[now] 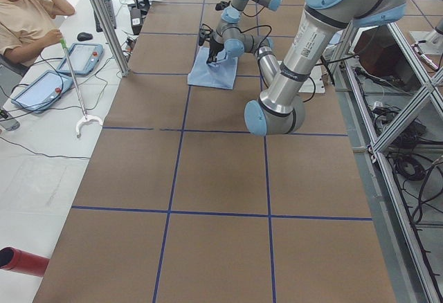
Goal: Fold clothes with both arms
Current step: 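Lift the near edge with both grippers and fold it farther from the robot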
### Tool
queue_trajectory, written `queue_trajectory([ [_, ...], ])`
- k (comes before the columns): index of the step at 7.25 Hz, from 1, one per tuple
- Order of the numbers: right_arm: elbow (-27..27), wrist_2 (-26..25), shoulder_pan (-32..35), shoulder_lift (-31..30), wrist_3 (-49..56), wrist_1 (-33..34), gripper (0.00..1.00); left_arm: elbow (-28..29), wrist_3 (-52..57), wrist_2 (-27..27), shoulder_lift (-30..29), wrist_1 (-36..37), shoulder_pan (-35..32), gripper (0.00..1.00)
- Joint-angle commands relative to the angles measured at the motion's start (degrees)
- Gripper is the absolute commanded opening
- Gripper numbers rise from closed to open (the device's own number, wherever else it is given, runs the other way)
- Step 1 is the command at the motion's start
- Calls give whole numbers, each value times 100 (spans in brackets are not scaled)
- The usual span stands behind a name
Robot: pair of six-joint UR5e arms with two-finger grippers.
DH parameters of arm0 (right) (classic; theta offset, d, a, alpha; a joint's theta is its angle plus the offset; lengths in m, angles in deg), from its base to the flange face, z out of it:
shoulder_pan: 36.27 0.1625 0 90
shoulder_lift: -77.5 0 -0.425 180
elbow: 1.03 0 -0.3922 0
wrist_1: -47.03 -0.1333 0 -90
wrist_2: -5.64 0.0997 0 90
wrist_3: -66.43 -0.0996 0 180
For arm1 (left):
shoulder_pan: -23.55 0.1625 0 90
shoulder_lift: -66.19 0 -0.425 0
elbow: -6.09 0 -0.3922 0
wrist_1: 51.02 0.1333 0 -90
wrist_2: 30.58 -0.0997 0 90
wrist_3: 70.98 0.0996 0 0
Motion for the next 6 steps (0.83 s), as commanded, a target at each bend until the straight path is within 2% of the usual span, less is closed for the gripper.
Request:
queue_trajectory([
  [1,631,10,293,188,222,-318,0,584,96,-27,-81,-399,-57,0],
  [3,1140,10,409,197,380,-904,0,831,104,-27,-186,-427,-57,0],
  [5,1301,10,427,197,581,-1101,0,902,96,-27,-222,-427,-49,0],
  [6,1345,10,435,197,695,-1101,23,981,87,-27,-222,-497,-49,0],
])
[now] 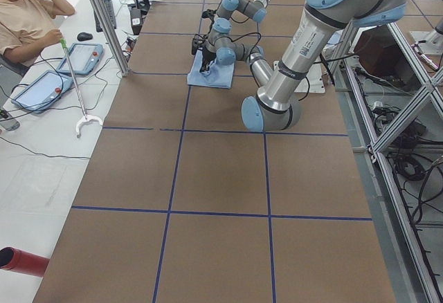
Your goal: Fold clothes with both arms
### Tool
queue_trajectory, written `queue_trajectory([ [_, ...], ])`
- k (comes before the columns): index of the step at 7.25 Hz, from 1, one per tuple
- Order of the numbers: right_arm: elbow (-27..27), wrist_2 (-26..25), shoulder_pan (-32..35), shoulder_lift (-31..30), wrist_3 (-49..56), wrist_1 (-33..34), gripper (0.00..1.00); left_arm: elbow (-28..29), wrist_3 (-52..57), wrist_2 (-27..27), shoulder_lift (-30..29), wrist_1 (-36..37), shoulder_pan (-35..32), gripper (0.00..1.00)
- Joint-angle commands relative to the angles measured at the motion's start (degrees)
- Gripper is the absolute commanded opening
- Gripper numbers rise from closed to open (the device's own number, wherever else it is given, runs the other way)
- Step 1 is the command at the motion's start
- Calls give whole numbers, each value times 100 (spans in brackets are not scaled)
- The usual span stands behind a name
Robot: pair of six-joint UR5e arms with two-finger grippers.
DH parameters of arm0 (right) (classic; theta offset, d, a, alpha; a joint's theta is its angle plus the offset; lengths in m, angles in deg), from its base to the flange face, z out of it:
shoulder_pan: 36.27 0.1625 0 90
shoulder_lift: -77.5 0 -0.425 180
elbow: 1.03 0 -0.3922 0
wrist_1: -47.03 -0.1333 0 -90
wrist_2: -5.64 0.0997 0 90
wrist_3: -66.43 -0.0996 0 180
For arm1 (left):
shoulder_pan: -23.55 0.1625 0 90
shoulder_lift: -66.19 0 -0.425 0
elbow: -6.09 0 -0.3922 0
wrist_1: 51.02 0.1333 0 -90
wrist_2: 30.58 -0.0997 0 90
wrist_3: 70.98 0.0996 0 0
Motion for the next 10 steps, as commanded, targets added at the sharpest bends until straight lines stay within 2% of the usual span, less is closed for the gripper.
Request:
queue_trajectory([
  [1,99,0,91,1,396,-53,39,214,-10,0,-1,-211,4,0],
  [2,126,35,152,1,459,-45,54,293,-1,9,8,-335,4,11],
  [3,117,35,153,27,817,-53,100,259,77,35,69,-345,-5,99],
  [4,100,174,170,123,1021,-36,100,120,261,52,122,-336,-40,100],
  [6,-128,369,14,168,1468,-36,100,-223,929,542,367,-336,-241,100],
  [7,-207,239,-344,151,1915,-18,100,-294,931,553,421,-345,-251,100],
  [9,-173,-392,-987,150,2828,8,100,-295,905,554,430,-414,-251,100],
  [10,-121,-526,-1042,116,3120,52,100,-295,896,554,508,-520,-251,100],
])
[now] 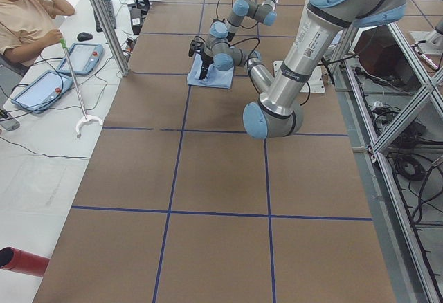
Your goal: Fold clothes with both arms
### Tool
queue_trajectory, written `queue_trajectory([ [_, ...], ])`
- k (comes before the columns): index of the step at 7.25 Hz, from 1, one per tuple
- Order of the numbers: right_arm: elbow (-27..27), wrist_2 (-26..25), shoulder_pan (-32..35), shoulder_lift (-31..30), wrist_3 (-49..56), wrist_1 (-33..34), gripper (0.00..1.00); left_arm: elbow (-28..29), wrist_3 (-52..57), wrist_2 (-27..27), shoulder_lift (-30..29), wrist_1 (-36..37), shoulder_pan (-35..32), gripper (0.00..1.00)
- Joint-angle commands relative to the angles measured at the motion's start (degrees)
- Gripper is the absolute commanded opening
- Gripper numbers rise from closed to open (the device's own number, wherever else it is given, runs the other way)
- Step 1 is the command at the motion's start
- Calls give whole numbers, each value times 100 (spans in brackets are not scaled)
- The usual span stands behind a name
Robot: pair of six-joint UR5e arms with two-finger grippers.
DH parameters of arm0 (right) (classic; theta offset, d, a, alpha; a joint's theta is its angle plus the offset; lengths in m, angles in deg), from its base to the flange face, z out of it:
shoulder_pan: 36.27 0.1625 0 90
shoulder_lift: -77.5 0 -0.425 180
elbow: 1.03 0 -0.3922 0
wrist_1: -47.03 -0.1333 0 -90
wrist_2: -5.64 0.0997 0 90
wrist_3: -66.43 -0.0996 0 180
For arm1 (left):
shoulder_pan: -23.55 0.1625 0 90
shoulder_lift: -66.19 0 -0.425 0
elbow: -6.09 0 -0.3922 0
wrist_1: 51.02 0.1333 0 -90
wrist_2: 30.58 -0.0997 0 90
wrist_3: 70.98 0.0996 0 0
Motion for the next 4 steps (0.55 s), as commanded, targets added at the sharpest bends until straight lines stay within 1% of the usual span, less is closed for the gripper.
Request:
queue_trajectory([
  [1,114,-457,-215,17,617,162,100,-5,-27,4,101,-127,-3,100],
  [2,220,-485,-215,9,801,164,100,-14,-27,4,136,-136,-3,100],
  [3,386,-624,-207,113,873,164,100,-14,-36,4,137,-136,-3,100],
  [4,640,-643,-172,227,943,137,100,-14,-36,4,145,-136,-3,100],
])
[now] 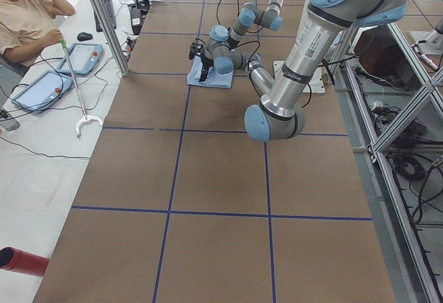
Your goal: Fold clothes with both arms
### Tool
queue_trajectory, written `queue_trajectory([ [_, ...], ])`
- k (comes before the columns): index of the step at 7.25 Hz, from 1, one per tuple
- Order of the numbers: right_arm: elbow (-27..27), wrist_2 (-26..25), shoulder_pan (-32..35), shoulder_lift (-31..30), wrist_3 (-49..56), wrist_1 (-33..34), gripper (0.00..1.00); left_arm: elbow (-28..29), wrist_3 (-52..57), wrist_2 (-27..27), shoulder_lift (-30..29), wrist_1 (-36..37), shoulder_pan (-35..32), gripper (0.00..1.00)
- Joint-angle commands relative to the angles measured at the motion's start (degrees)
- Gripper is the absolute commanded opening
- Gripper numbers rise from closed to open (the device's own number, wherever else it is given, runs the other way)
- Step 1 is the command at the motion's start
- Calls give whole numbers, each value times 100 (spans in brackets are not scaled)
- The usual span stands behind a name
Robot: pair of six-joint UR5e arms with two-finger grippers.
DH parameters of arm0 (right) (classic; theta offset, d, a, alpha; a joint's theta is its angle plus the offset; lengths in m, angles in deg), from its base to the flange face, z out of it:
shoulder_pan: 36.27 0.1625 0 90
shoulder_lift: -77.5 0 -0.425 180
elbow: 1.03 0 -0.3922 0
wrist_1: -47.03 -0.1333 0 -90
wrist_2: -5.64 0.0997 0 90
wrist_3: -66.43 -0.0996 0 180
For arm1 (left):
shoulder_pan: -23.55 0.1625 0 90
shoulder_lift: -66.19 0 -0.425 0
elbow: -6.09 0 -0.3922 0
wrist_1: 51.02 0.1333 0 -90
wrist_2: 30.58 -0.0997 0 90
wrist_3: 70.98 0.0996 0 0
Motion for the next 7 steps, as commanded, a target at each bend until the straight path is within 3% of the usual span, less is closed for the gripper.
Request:
queue_trajectory([
  [1,305,-67,119,129,233,-32,100,-2,-4,0,13,-4,0,100],
  [4,883,-49,750,356,487,-49,100,-2,-4,0,13,-4,-9,100],
  [6,1909,47,1330,1058,497,-163,100,-37,-13,0,22,-4,0,100],
  [7,2645,213,1672,1244,576,-981,100,-37,-30,0,22,-4,0,100],
])
